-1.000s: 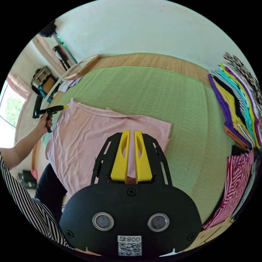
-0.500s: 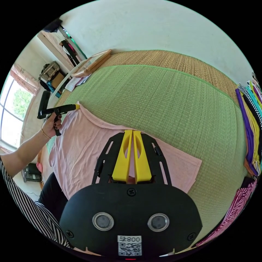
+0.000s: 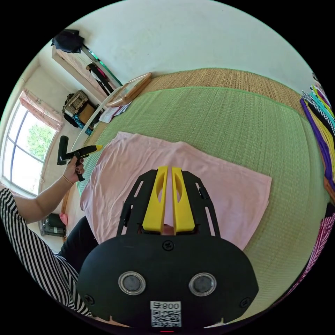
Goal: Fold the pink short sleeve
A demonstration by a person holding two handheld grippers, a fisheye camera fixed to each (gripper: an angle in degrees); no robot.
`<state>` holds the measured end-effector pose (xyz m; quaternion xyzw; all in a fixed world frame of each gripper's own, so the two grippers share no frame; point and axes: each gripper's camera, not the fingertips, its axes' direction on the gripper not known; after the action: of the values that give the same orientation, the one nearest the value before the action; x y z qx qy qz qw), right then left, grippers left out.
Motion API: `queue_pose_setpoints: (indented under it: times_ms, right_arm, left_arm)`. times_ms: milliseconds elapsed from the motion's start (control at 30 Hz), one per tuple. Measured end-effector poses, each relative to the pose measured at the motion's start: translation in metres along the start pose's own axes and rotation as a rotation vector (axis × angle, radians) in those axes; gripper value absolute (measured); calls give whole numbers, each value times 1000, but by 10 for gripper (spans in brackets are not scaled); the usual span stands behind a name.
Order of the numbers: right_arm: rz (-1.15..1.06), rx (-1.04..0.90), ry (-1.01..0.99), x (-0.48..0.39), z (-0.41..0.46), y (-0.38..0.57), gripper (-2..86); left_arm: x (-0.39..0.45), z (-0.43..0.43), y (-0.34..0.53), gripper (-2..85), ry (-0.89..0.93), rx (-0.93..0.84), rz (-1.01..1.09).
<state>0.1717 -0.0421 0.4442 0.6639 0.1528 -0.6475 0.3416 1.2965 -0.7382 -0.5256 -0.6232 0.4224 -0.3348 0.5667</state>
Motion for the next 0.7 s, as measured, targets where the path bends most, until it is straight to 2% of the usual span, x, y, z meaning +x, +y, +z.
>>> queue_pose_setpoints:
  times_ms: [133, 333, 500, 700]
  right_arm:
    - [18, -40, -10, 2, 0, 32, 17]
    - [48, -83, -14, 7, -1, 59, 19]
    - [64, -78, -20, 10, -4, 73, 20]
    - [99, -68, -5, 16, -15, 92, 19]
  left_arm:
    - [-7, -3, 22, 39, -47, -79, 25]
    - [-20, -10, 29, 12, -32, -93, 11]
    - [-26, -43, 43, 6, -29, -23, 25]
    - [-57, -51, 60, 5, -42, -72, -26]
